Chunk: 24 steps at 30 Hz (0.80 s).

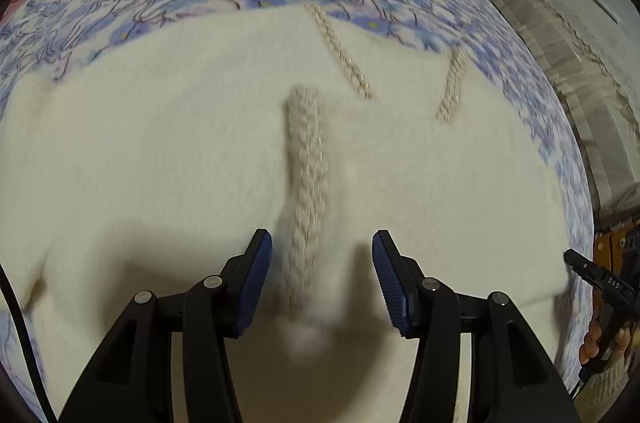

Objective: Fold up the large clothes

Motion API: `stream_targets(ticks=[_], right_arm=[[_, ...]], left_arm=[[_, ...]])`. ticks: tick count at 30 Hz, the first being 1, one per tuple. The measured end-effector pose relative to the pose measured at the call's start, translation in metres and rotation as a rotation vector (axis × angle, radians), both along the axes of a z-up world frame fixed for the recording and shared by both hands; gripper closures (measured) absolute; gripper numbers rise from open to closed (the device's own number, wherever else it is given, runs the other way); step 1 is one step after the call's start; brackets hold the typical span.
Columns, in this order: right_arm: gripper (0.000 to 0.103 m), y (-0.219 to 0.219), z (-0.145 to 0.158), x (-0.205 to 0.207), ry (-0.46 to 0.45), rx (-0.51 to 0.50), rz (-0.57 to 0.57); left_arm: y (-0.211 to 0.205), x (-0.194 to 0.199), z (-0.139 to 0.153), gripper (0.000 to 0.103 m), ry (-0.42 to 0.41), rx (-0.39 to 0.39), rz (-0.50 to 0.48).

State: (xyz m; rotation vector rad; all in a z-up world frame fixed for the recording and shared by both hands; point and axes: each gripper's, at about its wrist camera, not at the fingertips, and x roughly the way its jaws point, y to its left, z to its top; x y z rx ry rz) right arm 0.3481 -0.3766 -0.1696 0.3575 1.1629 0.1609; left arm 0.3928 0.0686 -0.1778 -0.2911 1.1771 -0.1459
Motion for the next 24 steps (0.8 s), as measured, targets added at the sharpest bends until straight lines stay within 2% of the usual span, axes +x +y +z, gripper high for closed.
stream_targets(ticks=[3,4,5,6,7,9,10,13,17,21,24], right_arm=[[0.06,0.014,-0.005,-0.016,-0.011,-0.03,0.037],[0.065,0.02,-0.006,-0.018,-0.019,-0.047,0.048],[0.074,0.025,-0.004,-0.019,-0.031,-0.1,0.045],[0.081,0.027,-0.002,-0.02,-0.047,-0.14,0.036],[0.081,0.025,-0.005,-0.02,-0.046,-0.14,0.022],[0.081,0.017,-0.021,-0.02,0.009,-0.1,-0.017],[0.075,0.017,-0.02,-0.021,0.004,-0.107,-0.026],[0.065,0.028,-0.003,-0.027,-0.016,-0.222,-0.022],[0.065,0.046,0.018,-0.043,-0.073,-0.382,-0.029],[0.065,0.063,0.035,-0.054,-0.143,-0.406,-0.018],[0.065,0.08,0.043,-0.057,-0.176,-0.367,0.014]], left_arm=[[-0.01,-0.011,-0.001,0.055,-0.029,0.068,-0.019],[-0.012,-0.013,0.0,0.076,-0.039,0.108,-0.01],[-0.013,-0.015,0.001,0.085,-0.053,0.158,0.004],[-0.012,-0.015,0.0,0.085,-0.055,0.164,0.009],[-0.007,-0.017,-0.003,0.085,-0.044,0.145,0.03],[-0.002,-0.018,-0.009,0.084,-0.028,0.122,0.05],[-0.002,-0.019,-0.008,0.082,-0.032,0.131,0.049],[-0.007,-0.023,0.002,0.08,-0.033,0.171,0.037],[-0.006,-0.036,0.017,0.077,-0.041,0.183,0.077],[-0.014,-0.05,0.029,0.077,-0.064,0.199,0.089],[-0.025,-0.061,0.038,0.077,-0.088,0.208,0.07]])
